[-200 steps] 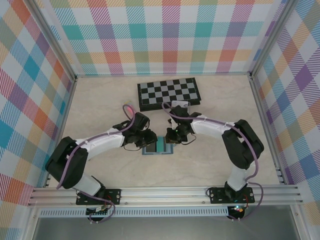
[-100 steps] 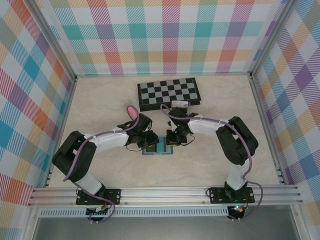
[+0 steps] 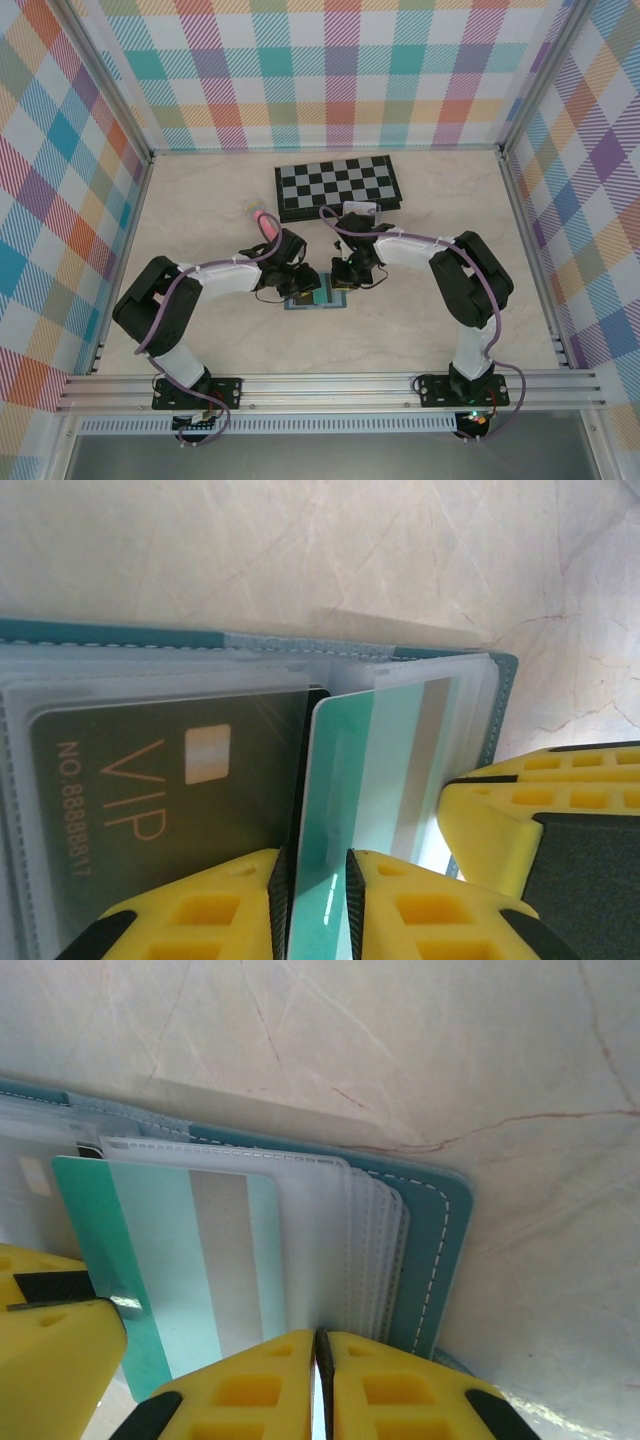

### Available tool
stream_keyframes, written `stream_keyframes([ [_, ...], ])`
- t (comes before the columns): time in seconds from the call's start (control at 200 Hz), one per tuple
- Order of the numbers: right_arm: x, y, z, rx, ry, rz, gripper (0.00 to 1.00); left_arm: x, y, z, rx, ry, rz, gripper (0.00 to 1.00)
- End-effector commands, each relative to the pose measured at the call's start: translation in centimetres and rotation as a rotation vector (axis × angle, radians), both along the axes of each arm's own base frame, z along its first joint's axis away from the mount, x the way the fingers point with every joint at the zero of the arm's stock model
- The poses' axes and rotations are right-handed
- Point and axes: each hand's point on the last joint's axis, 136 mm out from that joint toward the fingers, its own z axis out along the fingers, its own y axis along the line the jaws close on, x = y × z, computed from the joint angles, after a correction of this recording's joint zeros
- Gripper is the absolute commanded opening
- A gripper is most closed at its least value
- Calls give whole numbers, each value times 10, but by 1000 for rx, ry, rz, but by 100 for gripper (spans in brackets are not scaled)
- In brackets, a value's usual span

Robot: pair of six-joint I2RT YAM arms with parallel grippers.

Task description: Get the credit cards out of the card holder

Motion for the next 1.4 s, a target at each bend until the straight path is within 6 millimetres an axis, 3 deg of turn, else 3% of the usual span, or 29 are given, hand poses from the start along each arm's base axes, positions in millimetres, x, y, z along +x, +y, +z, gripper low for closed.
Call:
stream_keyframes([
  [0.0,-9,-13,-22,-84,35,14,12,1,-4,0,-32,11,-6,24],
  [0.22,-8,-14,-22,-84,33,15,12,3,-2,1,-40,10,2,20],
  [0.645,-9,-12,-22,-71,32,25,12,1,6,2,-19,7,6,0],
  [0.835,-10,-14,-17,-55,30,14,12,0,8,6,-9,-3,-12,0],
  [0.99,-5,-17,-14,-42,5,-12,12,2,19,20,37,-59,-32,0],
  [1.235,1,-12,11,12,-35,-23,13,1,38,46,97,-125,-28,0],
  [1.395,7,-2,50,146,-82,-27,18,4,45,64,101,-173,-16,0],
])
